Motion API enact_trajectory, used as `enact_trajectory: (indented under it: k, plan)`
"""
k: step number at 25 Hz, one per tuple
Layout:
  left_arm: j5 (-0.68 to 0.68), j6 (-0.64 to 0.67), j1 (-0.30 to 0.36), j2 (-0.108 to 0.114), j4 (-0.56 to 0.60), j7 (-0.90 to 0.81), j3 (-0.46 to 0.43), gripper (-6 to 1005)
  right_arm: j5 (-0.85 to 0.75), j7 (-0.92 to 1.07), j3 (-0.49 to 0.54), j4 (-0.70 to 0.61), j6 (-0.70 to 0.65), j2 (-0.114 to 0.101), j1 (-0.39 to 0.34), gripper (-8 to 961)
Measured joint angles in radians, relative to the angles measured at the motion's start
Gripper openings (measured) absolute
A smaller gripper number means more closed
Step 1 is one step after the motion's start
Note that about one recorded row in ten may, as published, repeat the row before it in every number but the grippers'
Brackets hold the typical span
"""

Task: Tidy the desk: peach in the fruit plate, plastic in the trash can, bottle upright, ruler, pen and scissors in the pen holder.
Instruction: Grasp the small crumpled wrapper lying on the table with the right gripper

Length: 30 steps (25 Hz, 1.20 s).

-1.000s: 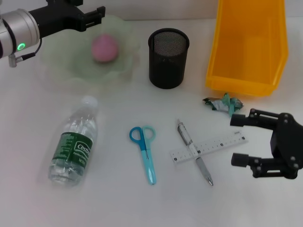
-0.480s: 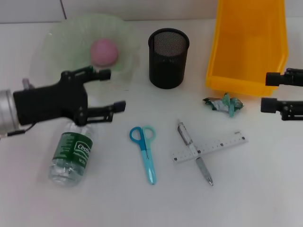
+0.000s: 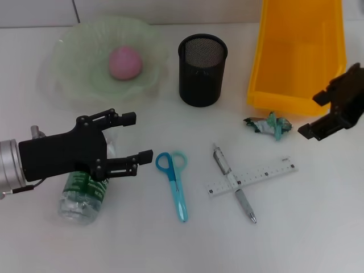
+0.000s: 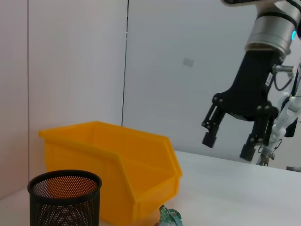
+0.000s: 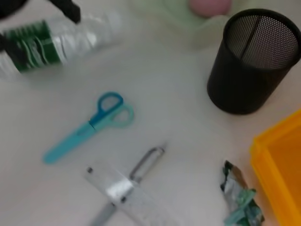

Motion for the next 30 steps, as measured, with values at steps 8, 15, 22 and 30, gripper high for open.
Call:
enact_trajectory:
  k: [8,15,22,30]
  plan:
    - [0.001,-0.004,-0.001,0.000,-0.003,0.000,0.000,861,-0.221,0.102,-0.356,0.017,0.150,0.009,0.021,765]
    - [0.002,-0.032,-0.002,-0.001,-0.031,0.021,0.000,861,-0.240,0.182,-0.474,0.107,0.252,0.011,0.017,779]
    - [0.003,-0.056,-0.008,0.001,-0.058,0.037,0.000,861,-0.229,0.293,-0.490,0.216,0.351,0.010,0.042,777]
    - [0.003,-0.064,-0.008,0.001,-0.059,0.039,0.000,861,-0.199,0.519,-0.487,0.204,0.360,0.010,0.049,777]
